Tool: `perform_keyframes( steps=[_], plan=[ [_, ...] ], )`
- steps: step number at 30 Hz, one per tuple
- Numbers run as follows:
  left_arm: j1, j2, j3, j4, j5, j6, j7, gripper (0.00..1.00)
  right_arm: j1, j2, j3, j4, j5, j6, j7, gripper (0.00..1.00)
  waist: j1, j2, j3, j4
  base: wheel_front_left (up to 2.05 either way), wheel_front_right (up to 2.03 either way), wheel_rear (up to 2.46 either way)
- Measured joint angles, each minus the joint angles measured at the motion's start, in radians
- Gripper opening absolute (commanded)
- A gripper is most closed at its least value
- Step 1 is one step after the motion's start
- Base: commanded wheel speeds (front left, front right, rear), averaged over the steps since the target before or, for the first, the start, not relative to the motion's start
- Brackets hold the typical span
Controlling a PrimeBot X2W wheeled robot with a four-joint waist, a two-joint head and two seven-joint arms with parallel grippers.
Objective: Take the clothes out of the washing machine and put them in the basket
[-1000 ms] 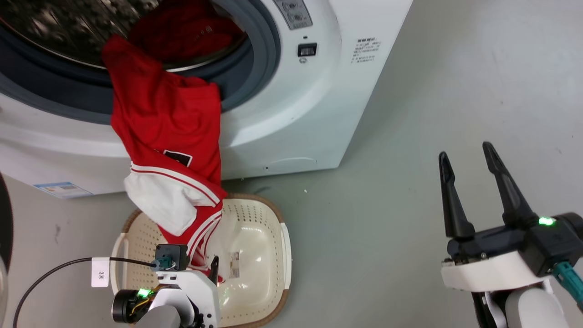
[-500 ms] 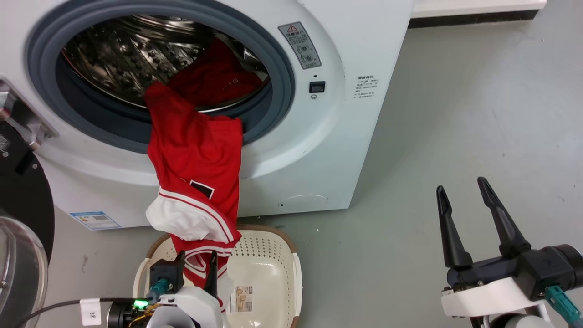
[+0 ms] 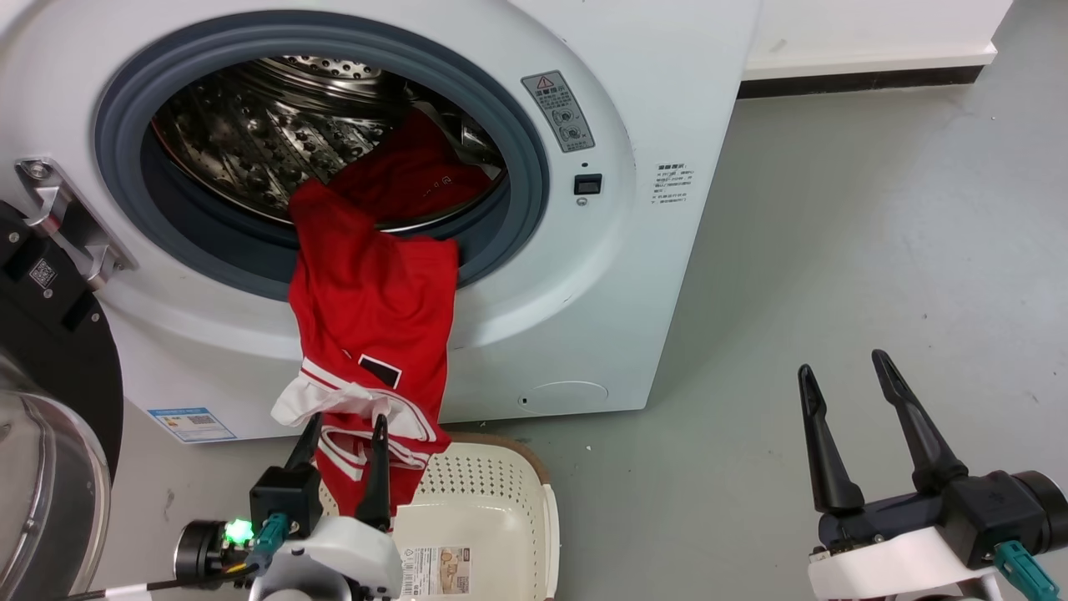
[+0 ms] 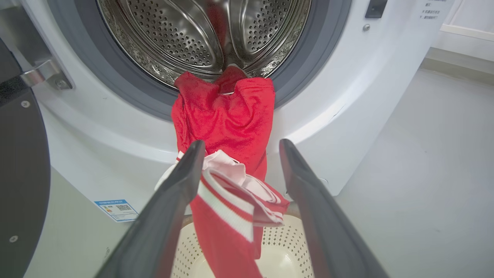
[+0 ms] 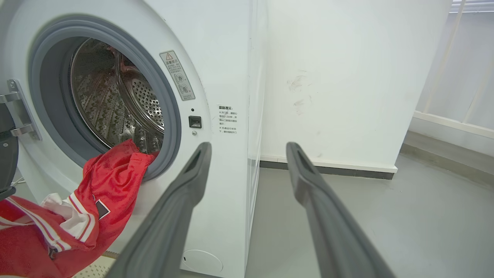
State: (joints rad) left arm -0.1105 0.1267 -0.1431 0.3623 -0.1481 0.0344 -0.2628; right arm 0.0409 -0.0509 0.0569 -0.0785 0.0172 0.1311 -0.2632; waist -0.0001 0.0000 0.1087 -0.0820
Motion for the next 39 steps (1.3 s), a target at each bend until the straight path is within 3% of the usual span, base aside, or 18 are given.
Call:
perform_keyframes(
  steps=[7,15,26,39],
  plan=[
    [-0.075,-0.01,0.036,0.004,0.031,-0.023,0.0,1.0,-0.006,0.0,0.007,-0.001,0.003,0.0,0.0,1.0,0.0,0.0,0.019,-0.015,0.0,0.0,0.0],
    [-0.18,-0.004,0.077,0.104,0.041,-0.044,0.0,1.0,-0.038,0.0,0.005,-0.002,0.011,0.0,0.0,1.0,0.0001,0.0,0.064,-0.041,0.0,0.0,0.0],
    [-0.451,0.065,0.109,0.46,0.057,-0.061,0.0,1.0,-0.136,0.0,0.01,-0.02,0.042,0.0,0.0,1.0,0.0002,0.0,0.225,-0.098,0.0,0.0,0.0],
    [-0.705,0.113,0.116,0.683,0.057,-0.044,0.0,1.0,-0.227,0.0,0.013,-0.04,0.079,0.0,0.0,1.0,0.0003,0.0,0.405,-0.156,0.0,0.0,0.0]
  ],
)
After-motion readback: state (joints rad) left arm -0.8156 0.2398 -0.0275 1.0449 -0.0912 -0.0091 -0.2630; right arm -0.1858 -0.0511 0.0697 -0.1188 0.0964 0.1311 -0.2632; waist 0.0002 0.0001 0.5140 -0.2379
